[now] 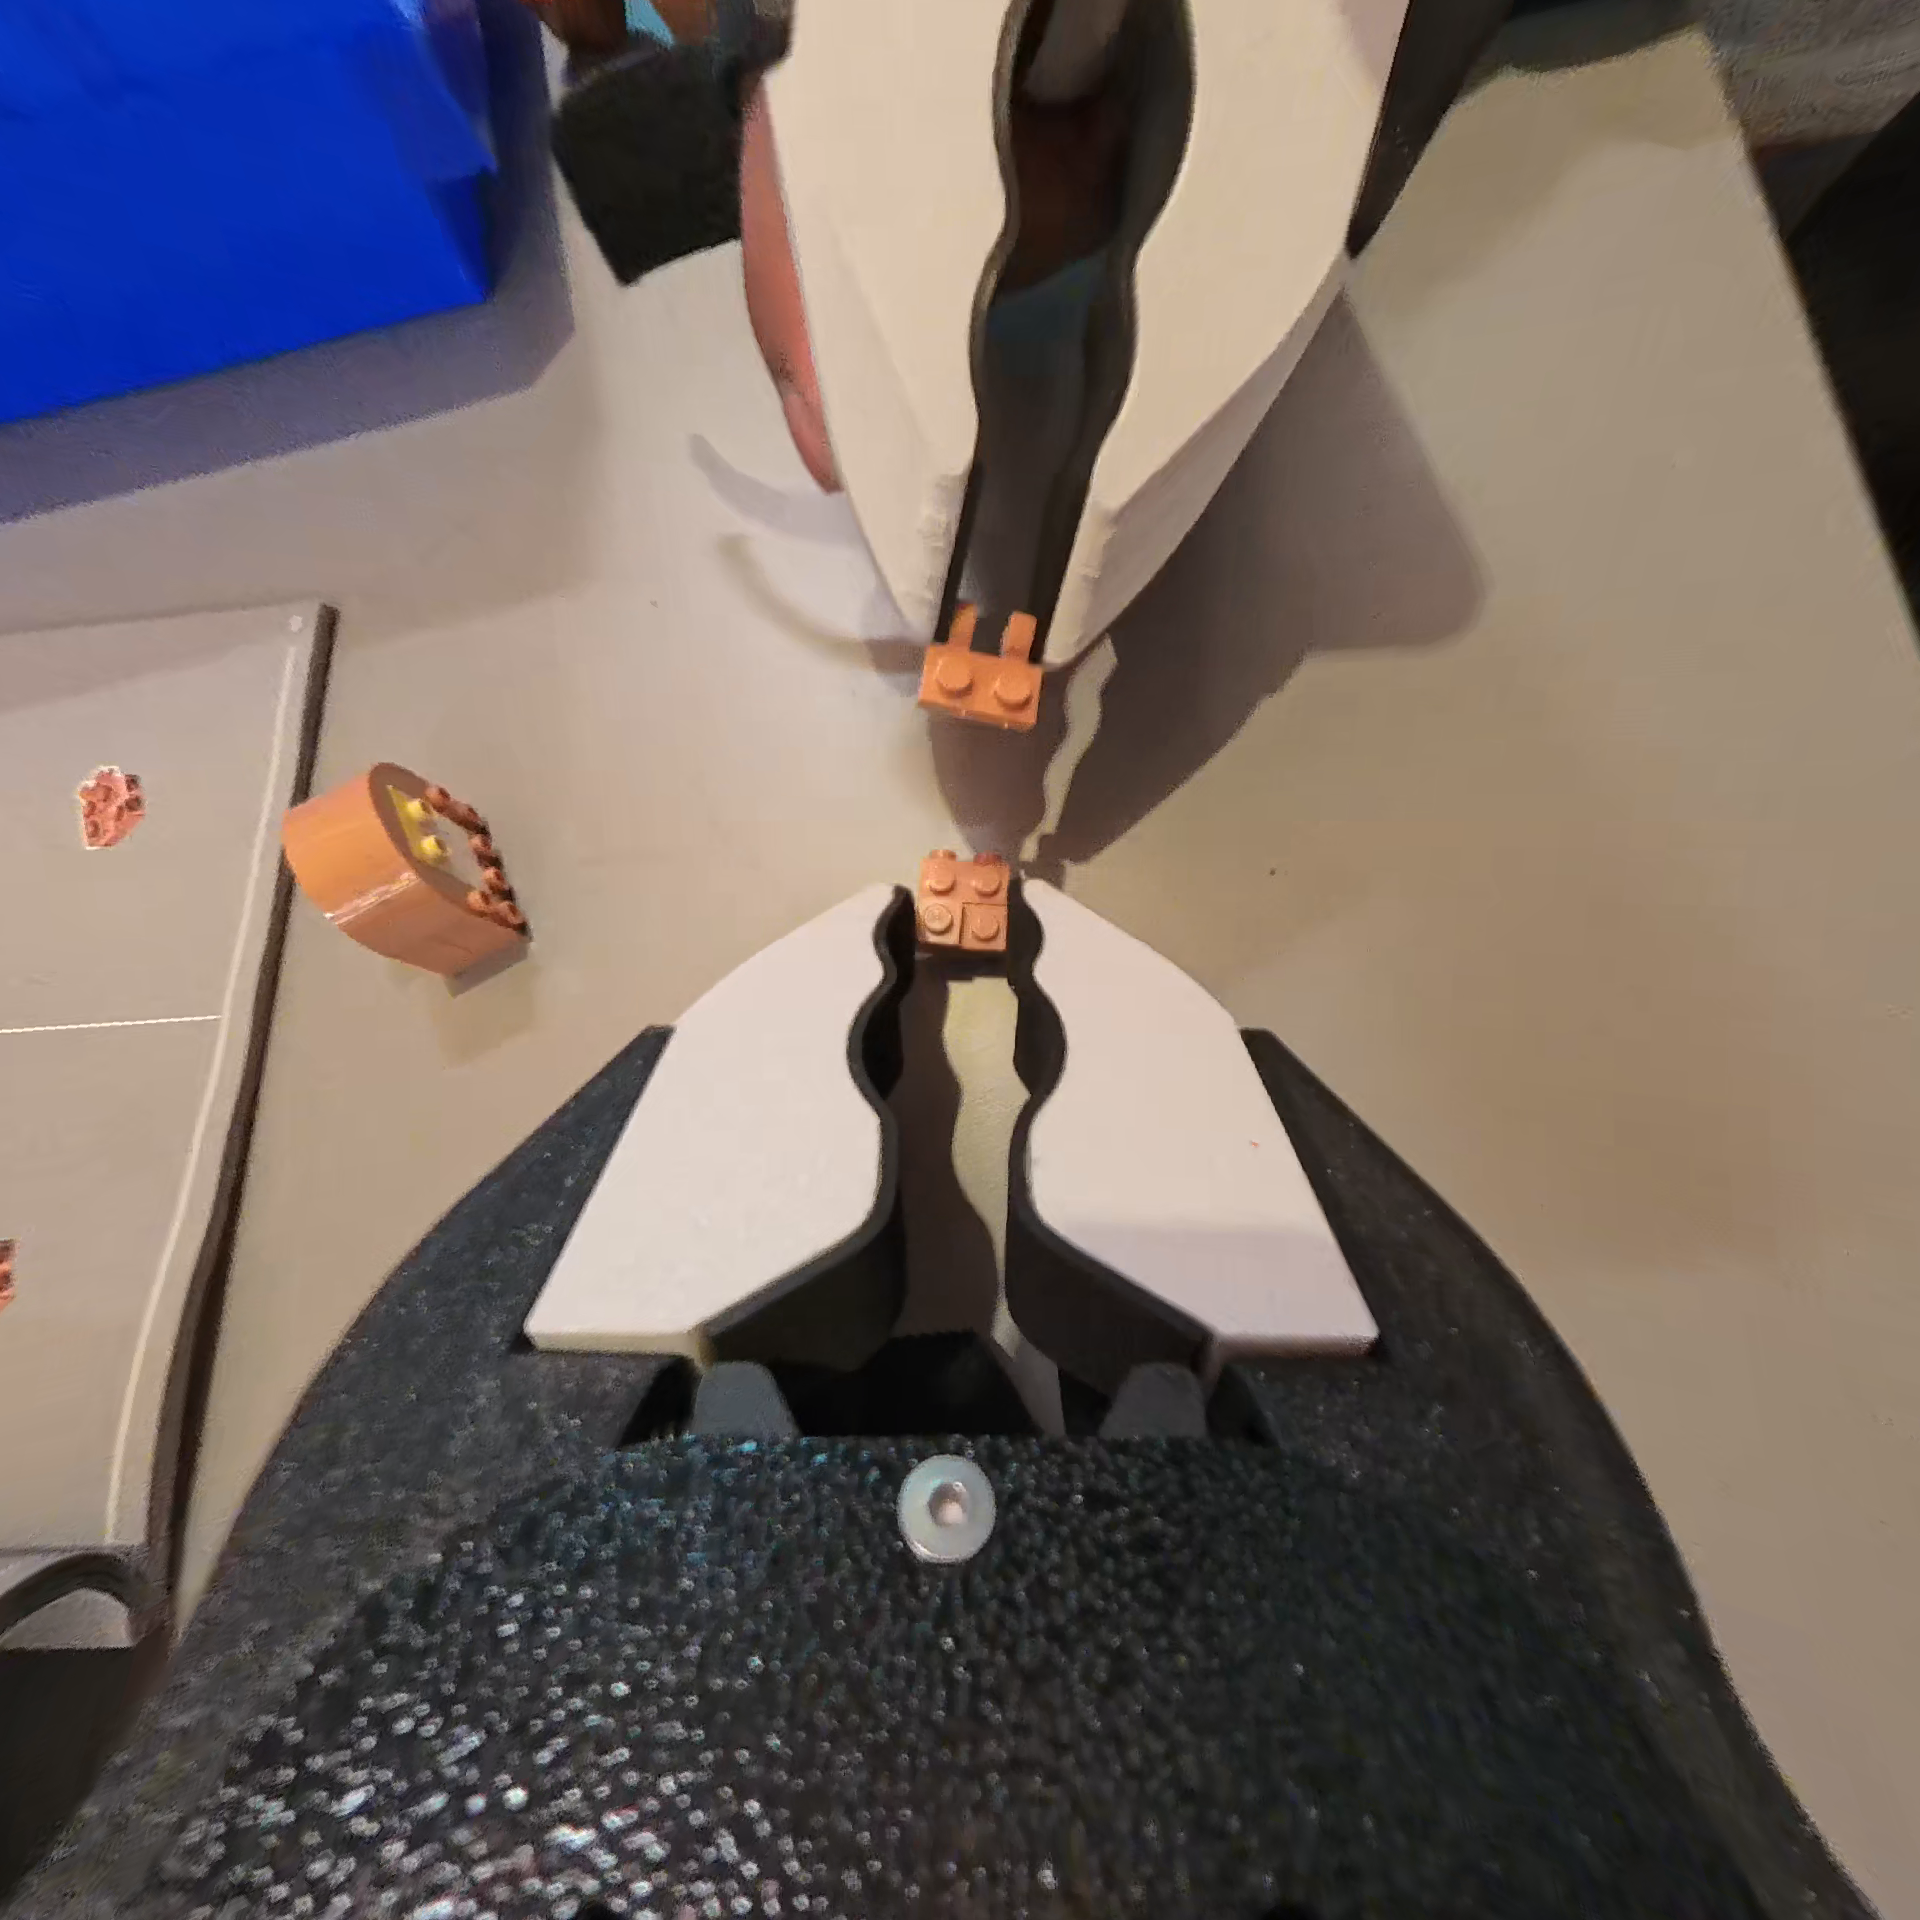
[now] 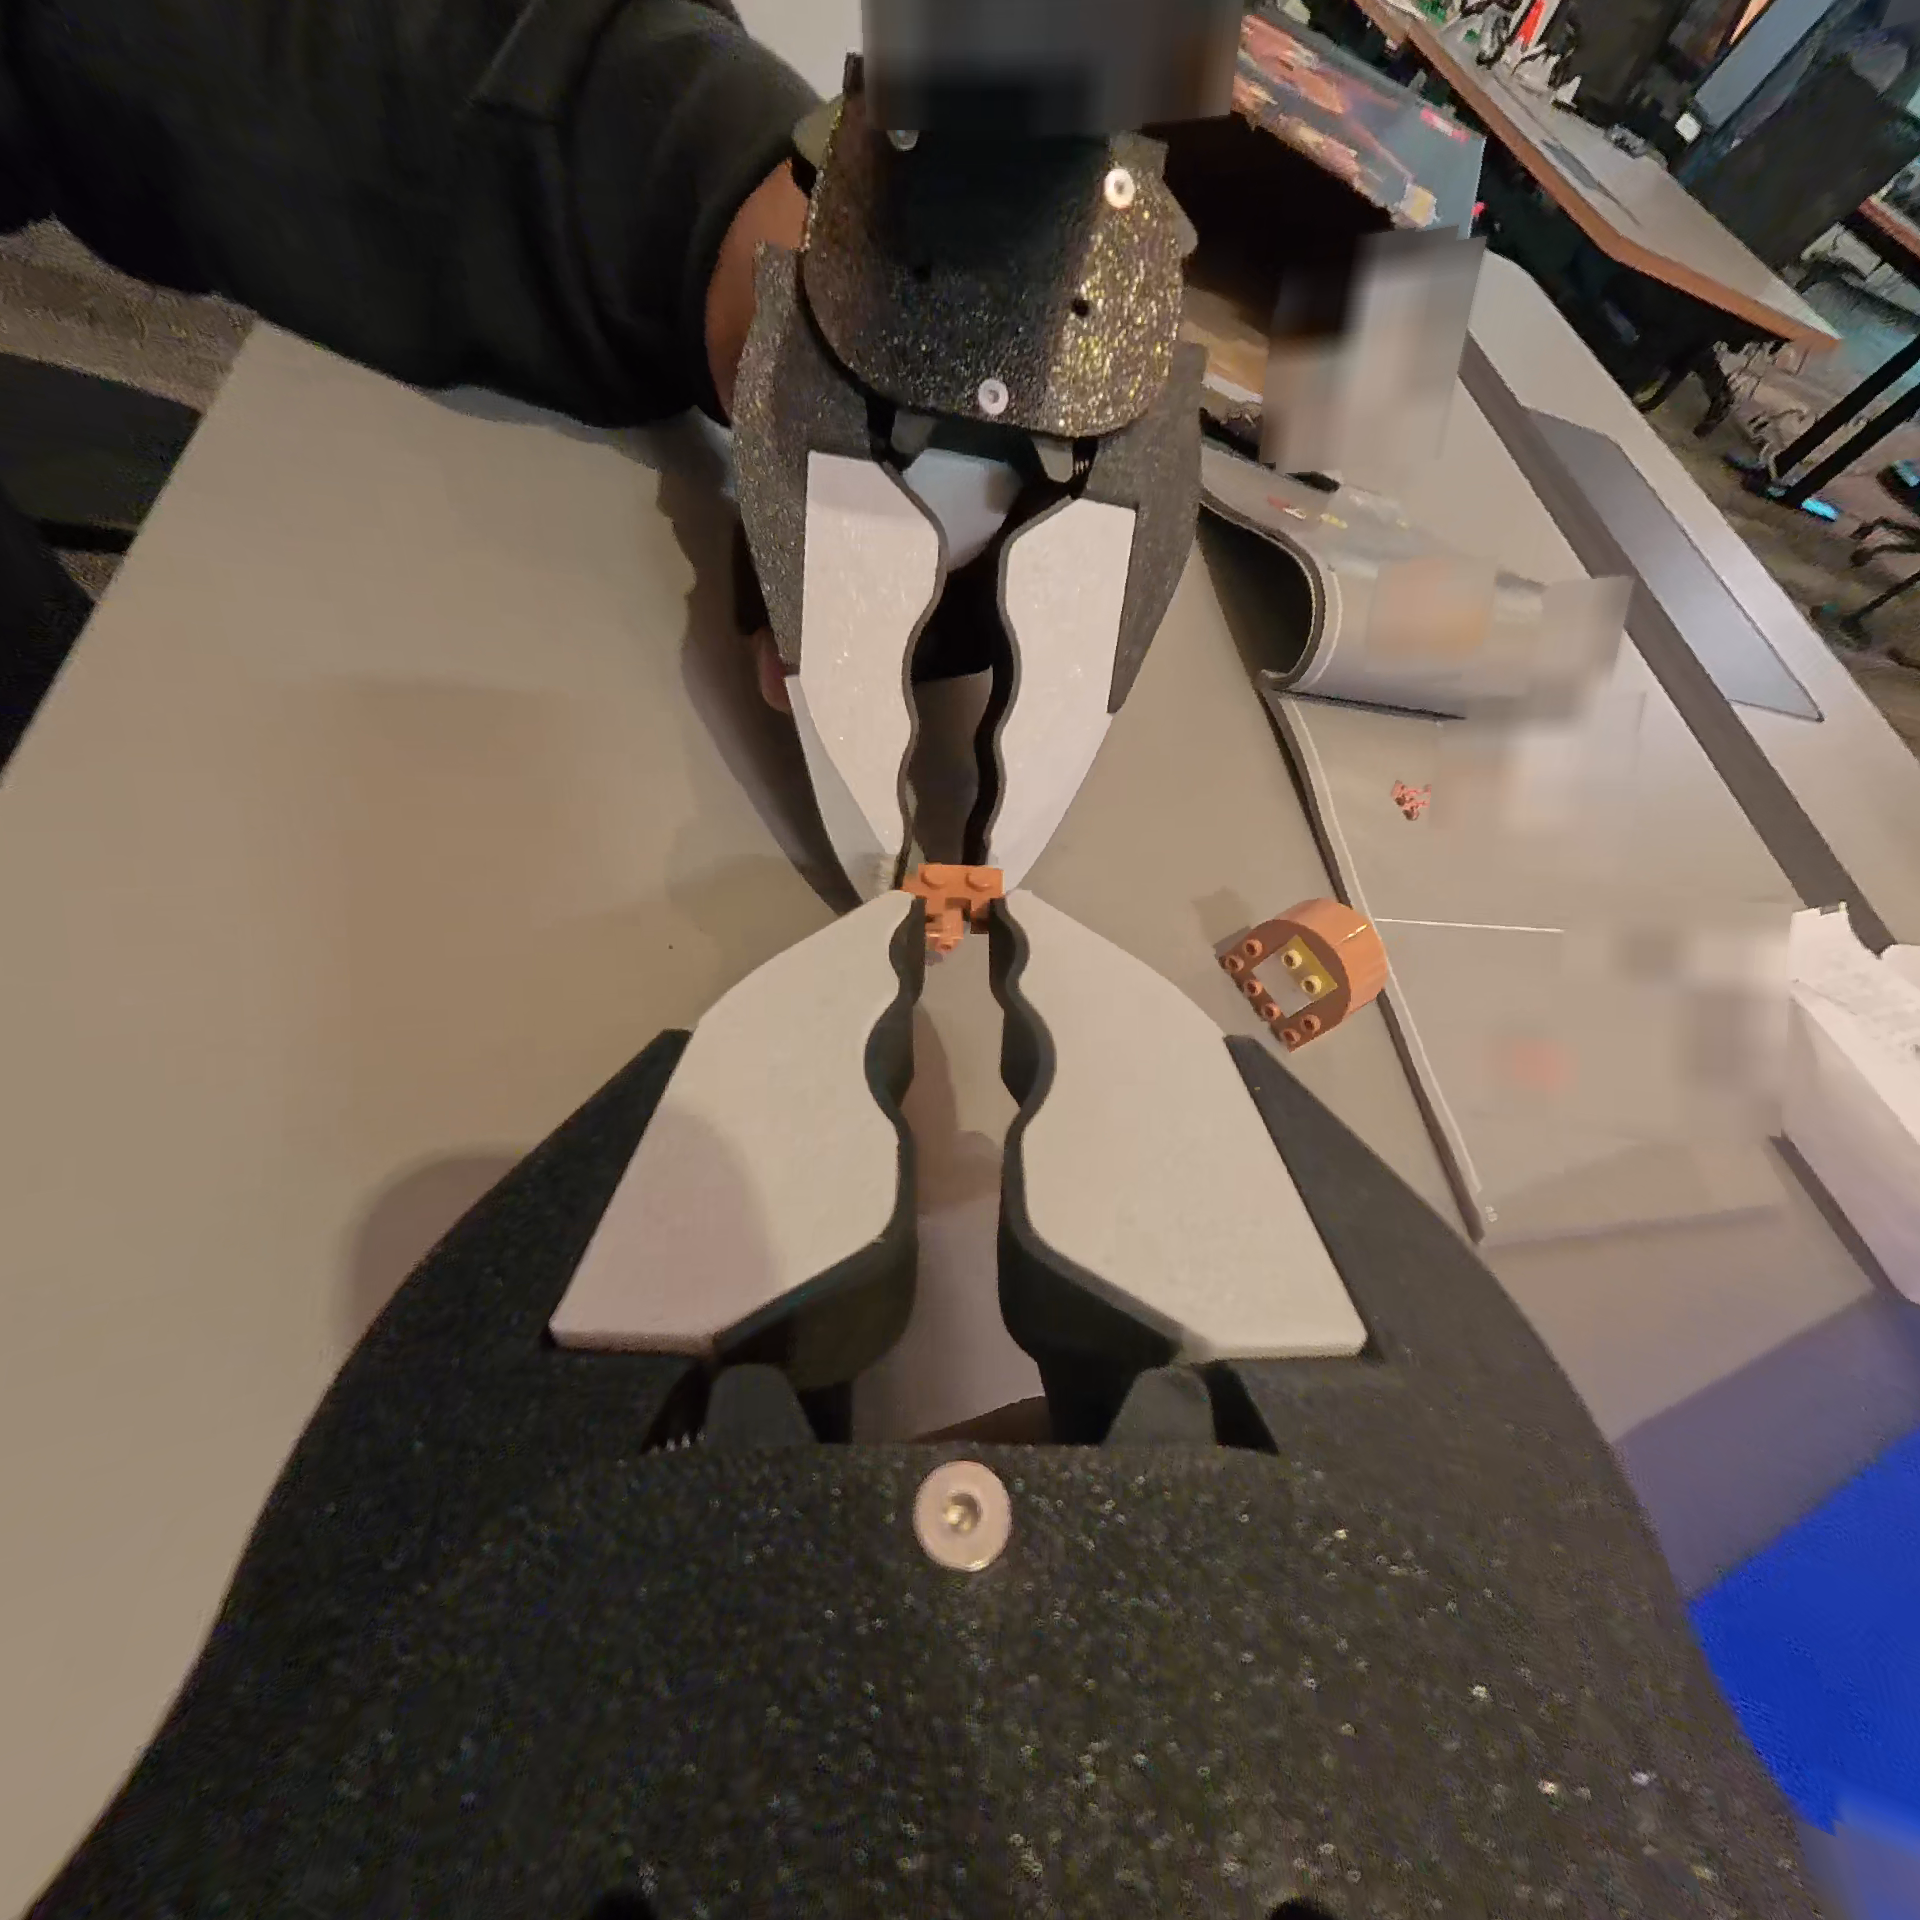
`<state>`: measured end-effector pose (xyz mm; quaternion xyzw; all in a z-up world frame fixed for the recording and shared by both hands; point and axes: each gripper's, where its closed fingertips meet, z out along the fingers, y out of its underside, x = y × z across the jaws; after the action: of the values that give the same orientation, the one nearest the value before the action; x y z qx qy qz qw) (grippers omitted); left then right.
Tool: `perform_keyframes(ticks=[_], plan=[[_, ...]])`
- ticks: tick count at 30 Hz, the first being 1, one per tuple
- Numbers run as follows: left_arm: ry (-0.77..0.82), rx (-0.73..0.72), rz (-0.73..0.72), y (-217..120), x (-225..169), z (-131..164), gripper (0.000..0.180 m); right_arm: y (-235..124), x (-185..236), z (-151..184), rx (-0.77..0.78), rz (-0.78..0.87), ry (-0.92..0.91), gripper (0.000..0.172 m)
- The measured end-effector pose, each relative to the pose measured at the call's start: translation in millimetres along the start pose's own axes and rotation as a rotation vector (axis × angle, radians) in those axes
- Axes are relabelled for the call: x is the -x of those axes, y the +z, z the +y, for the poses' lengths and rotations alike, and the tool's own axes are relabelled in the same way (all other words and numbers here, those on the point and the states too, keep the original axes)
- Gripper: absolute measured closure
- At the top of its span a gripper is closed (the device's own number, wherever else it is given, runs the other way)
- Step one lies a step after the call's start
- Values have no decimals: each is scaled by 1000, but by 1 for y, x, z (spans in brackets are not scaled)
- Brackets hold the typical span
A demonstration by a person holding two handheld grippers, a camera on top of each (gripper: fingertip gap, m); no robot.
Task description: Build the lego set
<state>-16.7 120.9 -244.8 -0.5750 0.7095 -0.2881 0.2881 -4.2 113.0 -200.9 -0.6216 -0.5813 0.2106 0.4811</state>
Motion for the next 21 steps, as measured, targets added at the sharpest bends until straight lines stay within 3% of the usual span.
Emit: perform_keyframes(ticks=[6,14,17,21], plan=[[-4,-74,14,-9,-23,-21,164,-10,16,-12,-17,14,62,161],[46,-117,-77,-22,-56,-43,164,-21,49,-34,-88,4,64,161],[42,-191,-91,-22,-68,-46,164,-24,59,-40,-122,12,62,161],[39,-177,-92,-20,-74,-40,164,-24,65,-39,-122,35,49,161]])
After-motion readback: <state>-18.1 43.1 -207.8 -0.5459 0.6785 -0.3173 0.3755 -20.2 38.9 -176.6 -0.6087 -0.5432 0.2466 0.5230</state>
